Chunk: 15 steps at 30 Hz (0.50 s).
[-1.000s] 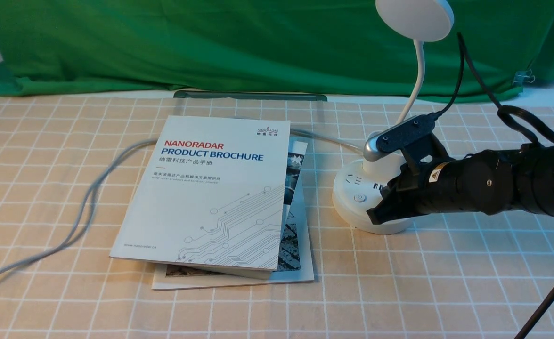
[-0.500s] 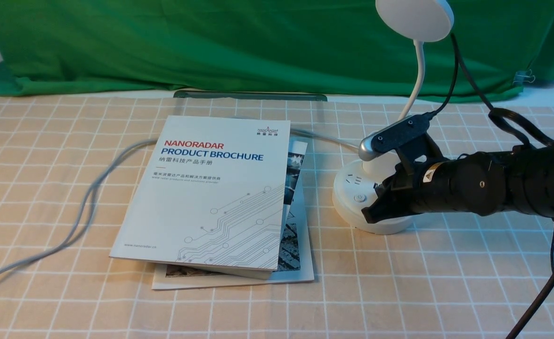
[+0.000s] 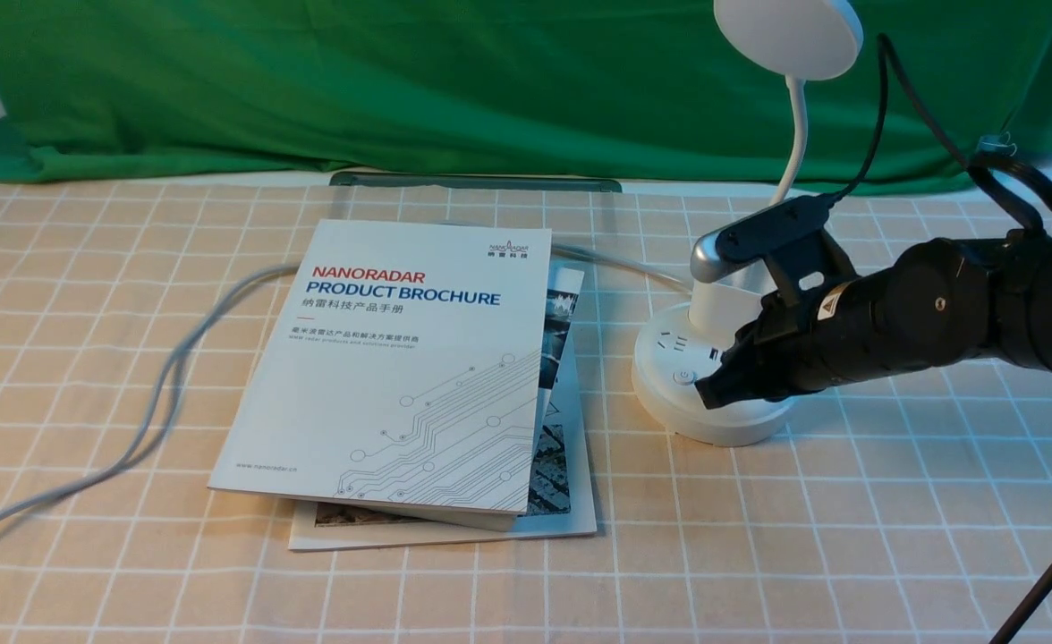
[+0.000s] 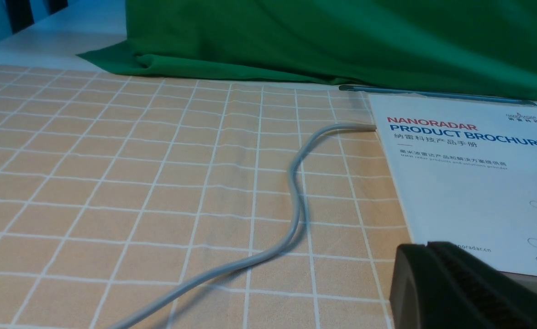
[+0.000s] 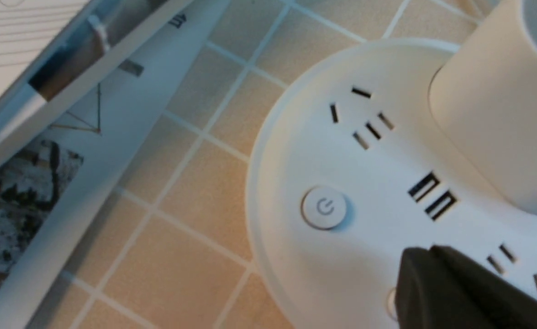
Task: Turn on the table lamp on the light coffee tablecloth with your hand.
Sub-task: 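Press the button on the base of the white desk lamp with the right gripper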
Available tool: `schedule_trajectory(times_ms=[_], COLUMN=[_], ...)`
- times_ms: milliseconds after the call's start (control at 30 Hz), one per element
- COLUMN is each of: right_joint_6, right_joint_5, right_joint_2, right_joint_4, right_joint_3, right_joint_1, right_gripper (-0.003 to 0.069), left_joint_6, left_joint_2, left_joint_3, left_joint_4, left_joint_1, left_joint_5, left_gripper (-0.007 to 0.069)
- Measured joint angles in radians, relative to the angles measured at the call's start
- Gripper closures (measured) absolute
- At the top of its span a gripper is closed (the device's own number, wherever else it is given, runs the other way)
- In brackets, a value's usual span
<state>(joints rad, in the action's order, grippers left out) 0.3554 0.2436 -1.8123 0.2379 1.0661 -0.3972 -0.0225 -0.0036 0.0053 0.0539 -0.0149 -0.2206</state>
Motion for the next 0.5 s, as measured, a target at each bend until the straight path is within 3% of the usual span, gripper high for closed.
schedule_trajectory(times_ms=[500], right_joint_6=[-0.016], right_joint_5=[0.001], right_joint_2=[-0.024], right_joint_4=[-0.001], right_joint_3=[0.001], right_joint_1=[0.002], right_gripper=[0.0629], left_joint_6=[0.000], left_joint_2=[0.000], left_joint_3=[0.000], left_joint_4=[0.000], left_joint_1=[0.000], left_joint_5=[0.000], left_gripper=[0.0603])
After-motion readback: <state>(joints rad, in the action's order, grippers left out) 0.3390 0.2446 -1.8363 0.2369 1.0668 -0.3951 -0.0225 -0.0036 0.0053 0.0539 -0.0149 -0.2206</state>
